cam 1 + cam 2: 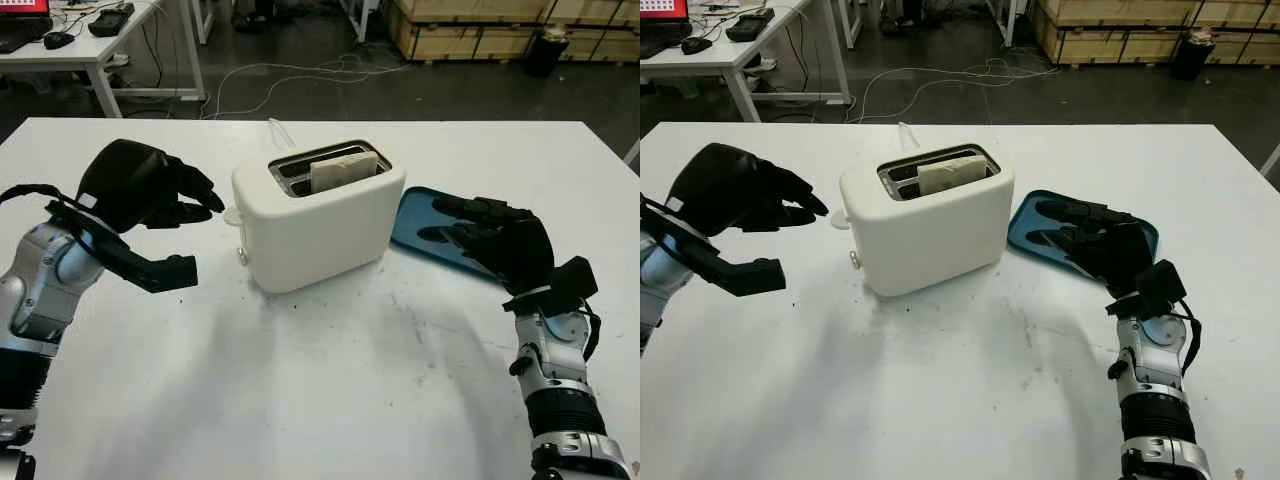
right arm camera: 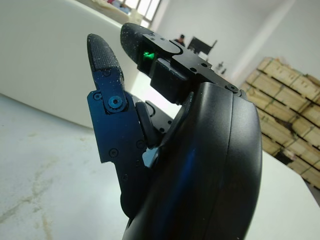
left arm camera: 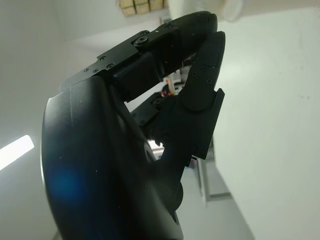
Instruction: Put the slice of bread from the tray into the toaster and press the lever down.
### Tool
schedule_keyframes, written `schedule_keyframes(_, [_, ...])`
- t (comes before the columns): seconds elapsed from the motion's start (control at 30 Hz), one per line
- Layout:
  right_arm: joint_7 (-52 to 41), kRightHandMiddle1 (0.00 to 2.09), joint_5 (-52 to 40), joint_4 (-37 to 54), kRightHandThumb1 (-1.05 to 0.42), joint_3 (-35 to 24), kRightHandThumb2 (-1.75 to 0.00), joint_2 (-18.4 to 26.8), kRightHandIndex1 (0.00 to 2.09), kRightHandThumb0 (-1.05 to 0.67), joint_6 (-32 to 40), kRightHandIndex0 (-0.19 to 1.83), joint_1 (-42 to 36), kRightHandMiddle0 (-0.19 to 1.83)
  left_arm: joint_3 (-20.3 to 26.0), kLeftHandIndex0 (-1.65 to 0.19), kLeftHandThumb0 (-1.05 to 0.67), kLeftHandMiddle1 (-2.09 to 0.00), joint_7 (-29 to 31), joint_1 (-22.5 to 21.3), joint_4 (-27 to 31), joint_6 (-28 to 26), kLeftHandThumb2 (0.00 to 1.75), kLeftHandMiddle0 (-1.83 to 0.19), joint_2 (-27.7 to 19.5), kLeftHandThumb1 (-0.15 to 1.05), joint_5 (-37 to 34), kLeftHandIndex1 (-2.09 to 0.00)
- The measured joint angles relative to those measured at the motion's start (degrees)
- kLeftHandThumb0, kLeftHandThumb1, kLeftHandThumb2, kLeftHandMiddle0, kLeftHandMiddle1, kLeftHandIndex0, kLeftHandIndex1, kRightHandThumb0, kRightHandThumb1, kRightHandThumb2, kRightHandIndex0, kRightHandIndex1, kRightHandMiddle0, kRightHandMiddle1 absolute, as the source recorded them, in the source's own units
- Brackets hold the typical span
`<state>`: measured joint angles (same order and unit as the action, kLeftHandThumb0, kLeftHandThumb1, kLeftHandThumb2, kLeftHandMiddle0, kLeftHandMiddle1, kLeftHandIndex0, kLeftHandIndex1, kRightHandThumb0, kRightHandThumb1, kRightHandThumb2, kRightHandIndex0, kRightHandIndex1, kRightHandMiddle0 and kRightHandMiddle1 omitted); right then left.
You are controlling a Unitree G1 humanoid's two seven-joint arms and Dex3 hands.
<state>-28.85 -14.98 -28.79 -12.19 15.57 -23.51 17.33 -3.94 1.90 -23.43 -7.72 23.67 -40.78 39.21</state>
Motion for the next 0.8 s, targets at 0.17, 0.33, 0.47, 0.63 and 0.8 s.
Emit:
schedule_keyframes(0.17, [0.6,0.01,0.4,0.3,-0.86,0.2,0.0,0.0,0.05,-0.48,0.0,1.22,0.0,1.11,-1.0,-1.28,-0.38,-1.15,-1.1,-1.7,-1.6,1.0,0.01,-1.08,-0.2,0.88,1.6,-0.05])
schedule_keyframes(0.33, [1.2,0.01,0.5,0.2,-0.85,0.2,0.0,-0.1,0.04,-0.49,0.0,1.22,0.0,1.12,-2.1,-1.24,-0.35,-1.4,-2.0,-2.2,-3.6,2.1,0.0,-1.03,-0.2,0.83,1.8,-0.01])
schedule_keyframes(0.47, [2.1,0.0,1.8,0.2,-0.85,0.4,0.0,-0.1,0.03,-0.48,-0.1,1.2,0.0,1.11,-2.8,-1.21,-0.33,-1.56,-3.5,-2.7,-5.8,3.4,0.0,-0.98,-0.2,0.8,1.8,0.0])
schedule_keyframes(0.63, [2.7,0.0,2.8,-0.1,-0.84,0.5,0.0,-0.1,0.02,-0.49,-0.2,1.2,0.0,1.11,-3.1,-1.21,-0.34,-1.55,-3.6,-2.8,-6.3,4.0,0.0,-0.99,-0.2,0.81,1.8,-0.01])
schedule_keyframes(0.8, [3.1,0.0,3.2,-0.1,-0.83,0.9,0.0,-0.1,0.03,-0.49,-0.2,1.21,0.0,1.1,-3.5,-1.23,-0.33,-1.55,-3.8,-3.2,-7.0,4.9,0.0,-0.99,-0.2,0.8,1.7,-0.02])
